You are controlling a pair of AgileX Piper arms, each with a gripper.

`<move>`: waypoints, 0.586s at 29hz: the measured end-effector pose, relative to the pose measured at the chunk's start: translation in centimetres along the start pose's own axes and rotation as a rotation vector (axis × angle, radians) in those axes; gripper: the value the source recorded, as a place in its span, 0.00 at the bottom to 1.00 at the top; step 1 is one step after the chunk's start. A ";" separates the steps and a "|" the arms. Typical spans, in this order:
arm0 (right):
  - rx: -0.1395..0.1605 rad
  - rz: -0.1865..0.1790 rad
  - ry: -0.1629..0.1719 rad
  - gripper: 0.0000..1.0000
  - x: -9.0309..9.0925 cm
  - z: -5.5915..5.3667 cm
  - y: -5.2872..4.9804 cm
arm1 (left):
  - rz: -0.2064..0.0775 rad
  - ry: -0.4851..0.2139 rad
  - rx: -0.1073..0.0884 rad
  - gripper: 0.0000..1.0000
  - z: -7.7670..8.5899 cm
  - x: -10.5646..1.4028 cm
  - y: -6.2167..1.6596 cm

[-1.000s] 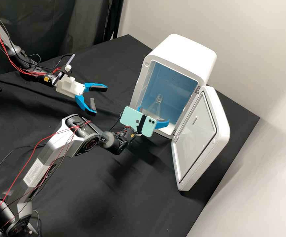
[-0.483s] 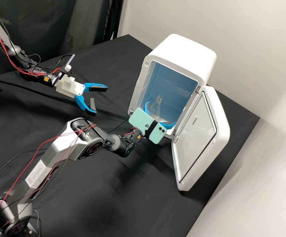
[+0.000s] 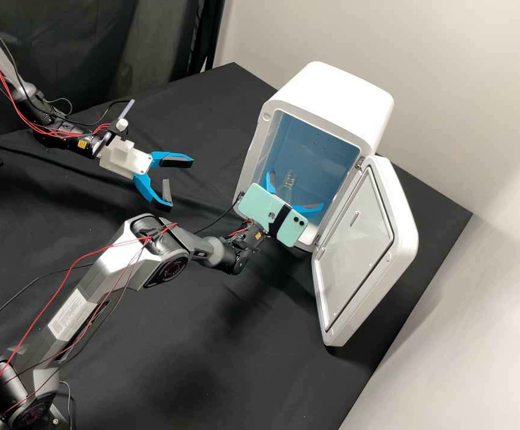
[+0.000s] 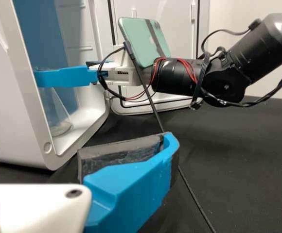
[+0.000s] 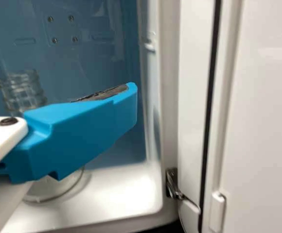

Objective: Take the flask out of the incubator

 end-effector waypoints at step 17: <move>-0.011 -0.057 -0.035 1.00 1.3 1.2 -1.9 | 0.006 -0.001 0.001 1.00 0.0 -0.1 0.19</move>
